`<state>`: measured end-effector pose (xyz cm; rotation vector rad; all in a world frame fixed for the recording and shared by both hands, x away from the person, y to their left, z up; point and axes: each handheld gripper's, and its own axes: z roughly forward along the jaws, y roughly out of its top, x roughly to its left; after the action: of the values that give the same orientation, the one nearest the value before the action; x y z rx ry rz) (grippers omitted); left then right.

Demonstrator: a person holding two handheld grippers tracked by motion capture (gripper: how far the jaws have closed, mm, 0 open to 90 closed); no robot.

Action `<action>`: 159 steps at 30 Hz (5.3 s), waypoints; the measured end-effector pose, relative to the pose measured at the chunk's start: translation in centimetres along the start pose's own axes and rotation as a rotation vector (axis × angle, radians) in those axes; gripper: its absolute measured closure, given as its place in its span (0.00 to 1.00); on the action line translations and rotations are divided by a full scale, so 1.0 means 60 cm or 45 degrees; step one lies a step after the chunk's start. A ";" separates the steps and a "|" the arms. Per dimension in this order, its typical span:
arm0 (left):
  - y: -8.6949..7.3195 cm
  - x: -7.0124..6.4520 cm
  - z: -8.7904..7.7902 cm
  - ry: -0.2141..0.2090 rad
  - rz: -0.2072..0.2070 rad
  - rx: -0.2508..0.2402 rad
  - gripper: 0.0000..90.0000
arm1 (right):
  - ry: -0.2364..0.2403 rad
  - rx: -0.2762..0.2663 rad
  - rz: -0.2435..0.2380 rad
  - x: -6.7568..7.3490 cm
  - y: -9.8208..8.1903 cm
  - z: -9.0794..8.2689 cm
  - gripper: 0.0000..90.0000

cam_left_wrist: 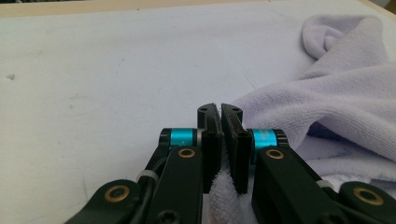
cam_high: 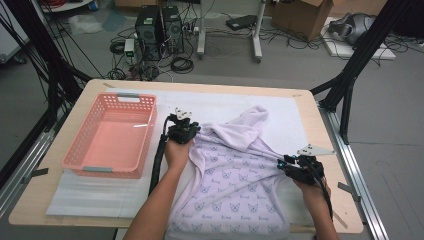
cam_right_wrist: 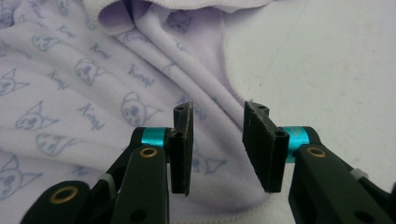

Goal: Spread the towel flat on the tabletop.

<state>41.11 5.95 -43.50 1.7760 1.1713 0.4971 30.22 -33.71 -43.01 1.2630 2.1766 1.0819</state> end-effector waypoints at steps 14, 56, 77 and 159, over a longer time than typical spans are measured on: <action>-0.025 -0.033 -0.051 -0.320 0.089 0.061 0.49 | 0.043 0.149 -0.075 -0.018 0.048 0.088 0.90; -0.104 -0.023 -0.165 -0.258 0.026 0.083 0.50 | 0.023 -0.030 0.016 0.012 -0.033 -0.039 0.66; -0.173 -0.015 -0.235 -0.153 -0.033 0.131 0.96 | -0.139 0.051 0.024 0.033 -0.053 -0.017 0.95; -0.212 -0.035 -0.302 -0.310 0.021 0.085 0.60 | 0.124 0.037 -0.014 0.081 -0.112 -0.119 0.71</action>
<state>20.55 14.20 -45.12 1.8464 1.0134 0.2453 19.34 -34.49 -43.65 1.2336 2.2757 1.1330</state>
